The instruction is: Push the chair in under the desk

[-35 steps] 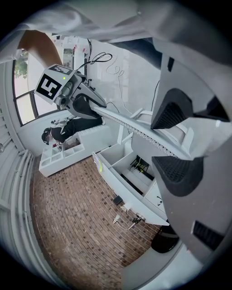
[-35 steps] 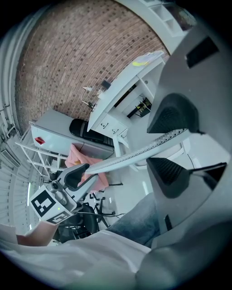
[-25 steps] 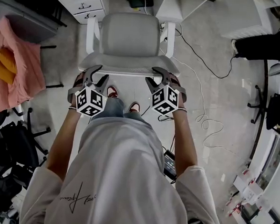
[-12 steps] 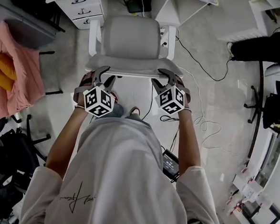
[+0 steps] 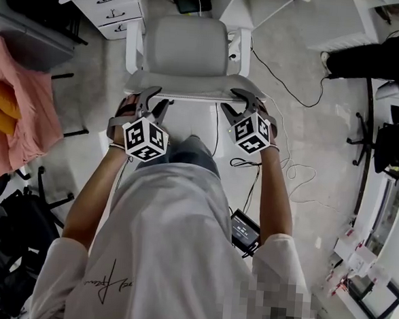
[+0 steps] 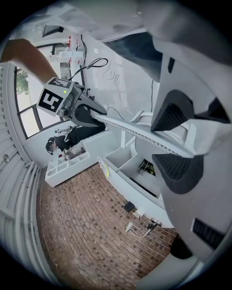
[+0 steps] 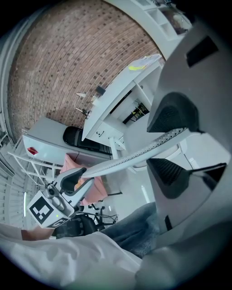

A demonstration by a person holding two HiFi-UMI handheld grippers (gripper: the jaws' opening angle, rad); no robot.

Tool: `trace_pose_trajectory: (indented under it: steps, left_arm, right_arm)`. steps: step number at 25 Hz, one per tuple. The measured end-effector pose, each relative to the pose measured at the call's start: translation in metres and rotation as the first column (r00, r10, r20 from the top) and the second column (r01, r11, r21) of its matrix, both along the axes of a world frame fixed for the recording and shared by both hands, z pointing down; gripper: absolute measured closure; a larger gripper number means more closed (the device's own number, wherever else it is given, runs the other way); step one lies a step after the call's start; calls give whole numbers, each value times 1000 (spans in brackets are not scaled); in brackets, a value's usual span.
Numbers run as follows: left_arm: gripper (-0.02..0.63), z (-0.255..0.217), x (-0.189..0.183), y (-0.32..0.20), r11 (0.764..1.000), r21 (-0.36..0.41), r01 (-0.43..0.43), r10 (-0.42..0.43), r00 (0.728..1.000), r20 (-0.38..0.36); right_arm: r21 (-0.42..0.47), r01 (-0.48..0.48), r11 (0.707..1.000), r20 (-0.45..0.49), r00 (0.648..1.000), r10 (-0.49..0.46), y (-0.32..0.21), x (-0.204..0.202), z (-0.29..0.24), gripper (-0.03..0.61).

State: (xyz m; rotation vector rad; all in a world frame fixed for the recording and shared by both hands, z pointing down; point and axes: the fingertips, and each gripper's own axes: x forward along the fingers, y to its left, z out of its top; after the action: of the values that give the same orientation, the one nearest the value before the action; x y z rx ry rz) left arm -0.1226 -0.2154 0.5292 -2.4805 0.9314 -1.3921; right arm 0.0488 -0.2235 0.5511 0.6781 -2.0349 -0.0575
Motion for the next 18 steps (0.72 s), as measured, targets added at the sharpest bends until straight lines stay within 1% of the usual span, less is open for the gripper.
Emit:
trace_pose_trajectory:
  steps: [12,18]
  left_arm:
    - [454,1,-1,-28,1000,0,21,-21,1000,5]
    - [449,0,-3,-43,999,-2,38,-38,999,10]
  right_arm:
    - [27,2,1000,3,1000,-2,-24,-1,0,382]
    - [54,15,998,6,1000,-15,-37,-3,-1,385]
